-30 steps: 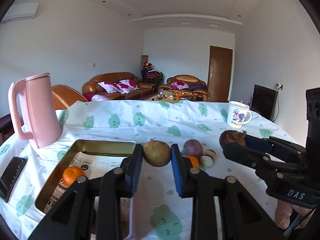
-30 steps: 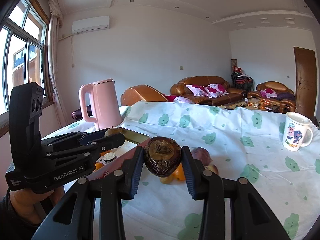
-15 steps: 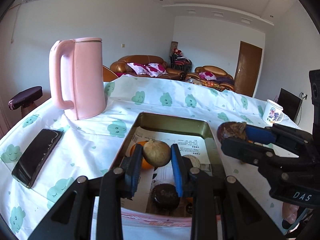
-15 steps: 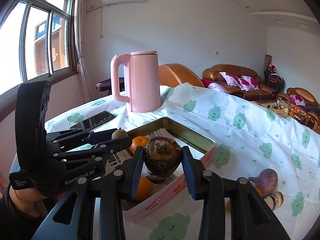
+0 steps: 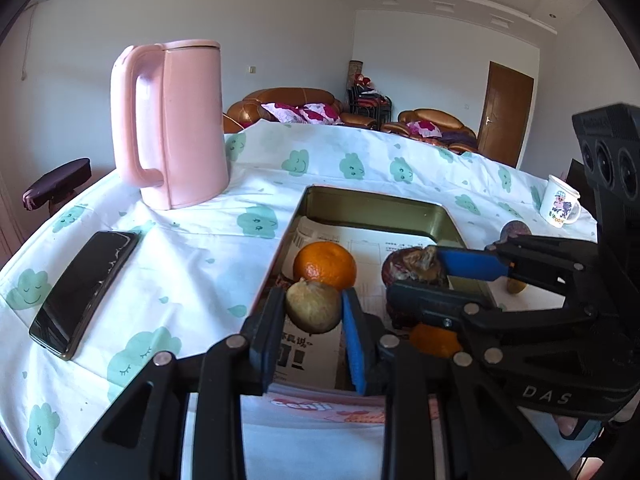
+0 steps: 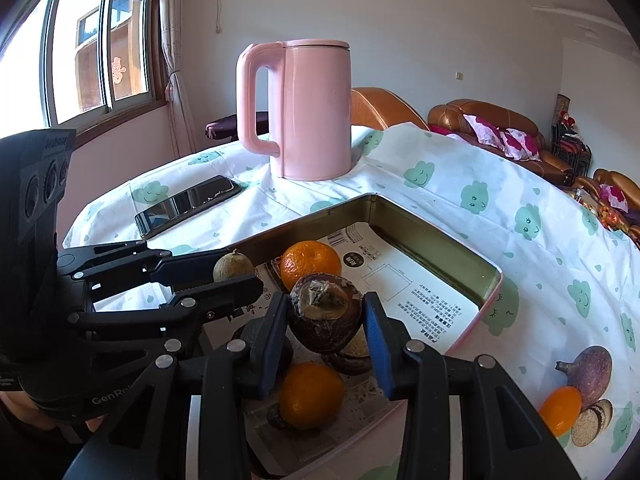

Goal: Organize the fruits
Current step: 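Carry the passion fruit and kiwi over the pink tin box, then open the right tool to drop the passion fruit while the left tool drops the kiwi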

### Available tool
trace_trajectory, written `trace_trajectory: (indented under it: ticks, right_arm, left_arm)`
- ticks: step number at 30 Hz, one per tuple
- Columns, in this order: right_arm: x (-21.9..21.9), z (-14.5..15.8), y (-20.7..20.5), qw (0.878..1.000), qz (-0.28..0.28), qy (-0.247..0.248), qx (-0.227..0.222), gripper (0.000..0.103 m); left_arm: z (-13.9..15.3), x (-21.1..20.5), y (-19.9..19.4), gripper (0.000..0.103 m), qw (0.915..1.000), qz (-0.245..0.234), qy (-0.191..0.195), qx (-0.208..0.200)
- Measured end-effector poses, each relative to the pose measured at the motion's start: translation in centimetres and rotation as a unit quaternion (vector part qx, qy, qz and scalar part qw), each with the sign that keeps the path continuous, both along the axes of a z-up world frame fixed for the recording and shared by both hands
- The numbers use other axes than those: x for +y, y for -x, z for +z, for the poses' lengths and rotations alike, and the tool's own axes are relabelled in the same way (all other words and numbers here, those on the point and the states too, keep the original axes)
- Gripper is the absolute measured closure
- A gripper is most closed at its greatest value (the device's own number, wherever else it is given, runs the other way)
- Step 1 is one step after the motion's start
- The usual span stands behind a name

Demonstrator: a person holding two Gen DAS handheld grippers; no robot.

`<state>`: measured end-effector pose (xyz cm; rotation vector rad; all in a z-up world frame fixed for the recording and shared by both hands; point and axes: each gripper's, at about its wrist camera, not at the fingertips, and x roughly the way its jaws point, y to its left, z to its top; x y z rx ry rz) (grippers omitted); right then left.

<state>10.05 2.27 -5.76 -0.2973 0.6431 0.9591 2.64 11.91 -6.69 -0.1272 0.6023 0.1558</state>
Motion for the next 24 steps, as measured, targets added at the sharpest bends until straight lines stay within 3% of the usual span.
trace_trajectory:
  ticks: [2, 5, 8, 10, 11, 17, 21, 24]
  right_arm:
    - [0.0, -0.2, -0.3, 1.000, 0.000, -0.007, 0.014, 0.059]
    - [-0.8, 0.2, -0.3, 1.000, -0.019, -0.014, 0.005, 0.044]
    - [-2.9, 1.3, 0.4, 0.999, -0.020, -0.036, -0.004, 0.043]
    - [-4.9, 2.0, 1.1, 0.998, -0.028, -0.040, -0.025, 0.041]
    - [-6.0, 2.3, 1.3, 0.998, -0.036, -0.038, -0.037, 0.039]
    - [-14.4, 3.0, -0.5, 0.985, -0.149, -0.014, -0.080, 0.036]
    - [-19.1, 2.5, -3.1, 0.970, -0.234, 0.000, -0.074, 0.035]
    - [-21.0, 1.8, -4.6, 0.965, -0.257, 0.006, -0.057, 0.035]
  left_arm:
    - [0.1, 0.2, 0.3, 0.072, 1.0000, 0.004, 0.000, -0.002]
    - [0.3, 0.5, 0.7, 0.066, 0.9999, 0.006, 0.011, -0.006]
    - [1.0, -0.1, 1.2, 0.043, 0.9997, 0.005, 0.012, -0.021]
    - [1.8, -0.9, 1.6, 0.017, 0.9991, 0.008, 0.000, -0.041]
    - [2.2, -1.4, 1.7, 0.014, 0.9987, 0.004, 0.001, -0.051]
    - [3.7, -6.0, 0.6, 0.013, 0.9965, -0.054, -0.007, -0.063]
    - [3.9, -9.6, -1.3, 0.012, 0.9940, -0.091, -0.017, -0.058]
    - [3.5, -12.2, -3.1, 0.012, 0.9925, -0.110, -0.028, -0.047]
